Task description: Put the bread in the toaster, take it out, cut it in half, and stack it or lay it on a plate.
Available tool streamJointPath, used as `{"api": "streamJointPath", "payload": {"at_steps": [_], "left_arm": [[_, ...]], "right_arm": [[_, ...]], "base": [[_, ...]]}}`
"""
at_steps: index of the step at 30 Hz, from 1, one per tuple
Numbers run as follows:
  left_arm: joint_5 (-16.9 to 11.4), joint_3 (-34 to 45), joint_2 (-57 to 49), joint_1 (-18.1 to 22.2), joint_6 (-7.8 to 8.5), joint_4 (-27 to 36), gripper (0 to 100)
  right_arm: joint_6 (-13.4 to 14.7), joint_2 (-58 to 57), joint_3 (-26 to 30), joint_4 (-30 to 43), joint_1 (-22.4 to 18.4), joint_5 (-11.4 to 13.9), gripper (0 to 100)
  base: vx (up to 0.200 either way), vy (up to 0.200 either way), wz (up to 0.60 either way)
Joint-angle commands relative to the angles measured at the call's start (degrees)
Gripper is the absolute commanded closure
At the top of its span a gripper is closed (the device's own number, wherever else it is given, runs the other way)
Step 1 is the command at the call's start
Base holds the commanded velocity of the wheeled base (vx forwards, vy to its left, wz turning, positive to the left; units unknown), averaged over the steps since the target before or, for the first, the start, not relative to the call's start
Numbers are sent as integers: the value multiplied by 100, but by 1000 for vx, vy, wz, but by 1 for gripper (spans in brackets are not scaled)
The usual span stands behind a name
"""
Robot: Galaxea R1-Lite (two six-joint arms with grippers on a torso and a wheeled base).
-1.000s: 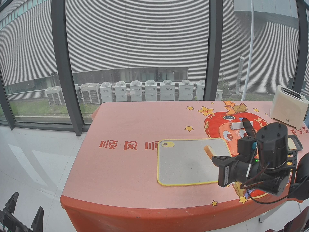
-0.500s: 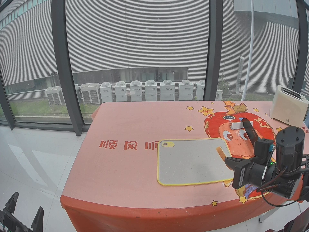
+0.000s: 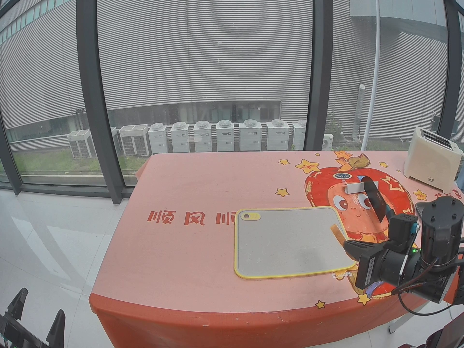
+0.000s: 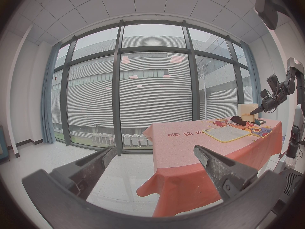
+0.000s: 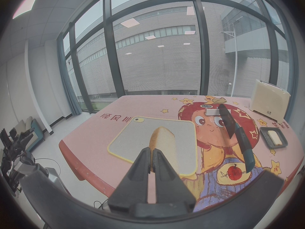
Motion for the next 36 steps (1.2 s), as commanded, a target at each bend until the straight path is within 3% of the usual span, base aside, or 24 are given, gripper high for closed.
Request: {"api": "streamJointPath", "payload": {"at_steps": [1, 36], "left_arm": [[0, 101, 8, 1, 0, 1, 0], [0, 101, 8, 1, 0, 1, 0]], "right_arm": [[-1, -3, 11, -7, 2, -1, 100], [-10, -21, 117, -25, -51, -97, 100]], "base": [[0, -200, 0], [0, -200, 0]]}}
